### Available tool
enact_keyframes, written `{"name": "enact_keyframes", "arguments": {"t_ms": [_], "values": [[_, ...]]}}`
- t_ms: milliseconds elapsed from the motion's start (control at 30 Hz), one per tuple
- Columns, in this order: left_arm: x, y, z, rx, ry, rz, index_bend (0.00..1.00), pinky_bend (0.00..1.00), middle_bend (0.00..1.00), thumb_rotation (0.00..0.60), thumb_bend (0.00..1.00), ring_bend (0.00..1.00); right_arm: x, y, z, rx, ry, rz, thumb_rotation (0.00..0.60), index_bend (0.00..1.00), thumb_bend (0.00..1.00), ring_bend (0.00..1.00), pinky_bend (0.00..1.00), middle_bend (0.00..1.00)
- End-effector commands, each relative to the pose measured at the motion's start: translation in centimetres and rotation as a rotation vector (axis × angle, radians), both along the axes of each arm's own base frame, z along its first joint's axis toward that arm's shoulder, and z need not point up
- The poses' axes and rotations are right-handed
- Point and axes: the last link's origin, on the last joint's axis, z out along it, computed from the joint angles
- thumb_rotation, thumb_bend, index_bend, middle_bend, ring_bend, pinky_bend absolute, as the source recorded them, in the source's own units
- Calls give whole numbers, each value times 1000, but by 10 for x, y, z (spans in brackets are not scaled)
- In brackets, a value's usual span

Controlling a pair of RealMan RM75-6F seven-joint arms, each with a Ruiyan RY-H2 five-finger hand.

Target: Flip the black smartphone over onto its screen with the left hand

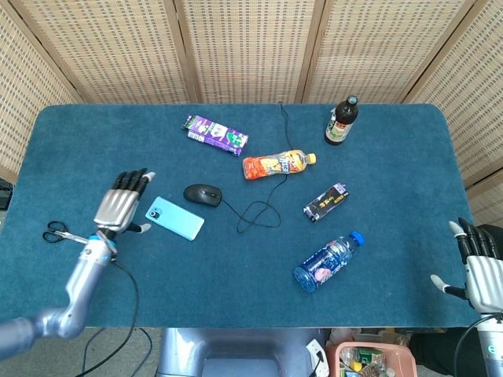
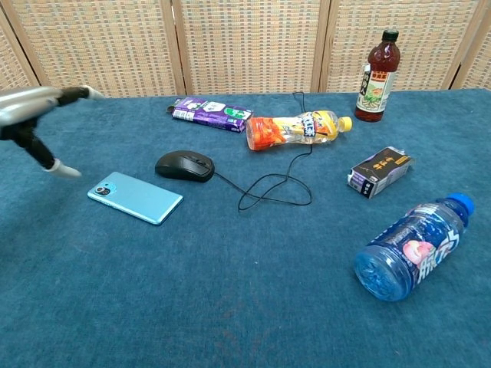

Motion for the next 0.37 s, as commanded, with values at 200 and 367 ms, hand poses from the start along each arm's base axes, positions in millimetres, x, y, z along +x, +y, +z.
{"name": "enact_keyframes", "arguments": {"t_ms": [200, 367], "values": [[-41, -72, 58, 153, -4, 35, 0, 0, 0, 600, 0, 0, 3, 3, 3, -8, -4, 14, 600, 0, 0, 0, 0, 0], [-57, -113, 79, 228, 28, 68, 0, 0, 0, 600, 0, 0, 5, 5, 5, -15, -6, 21, 600, 0, 0, 0, 0, 0]]}}
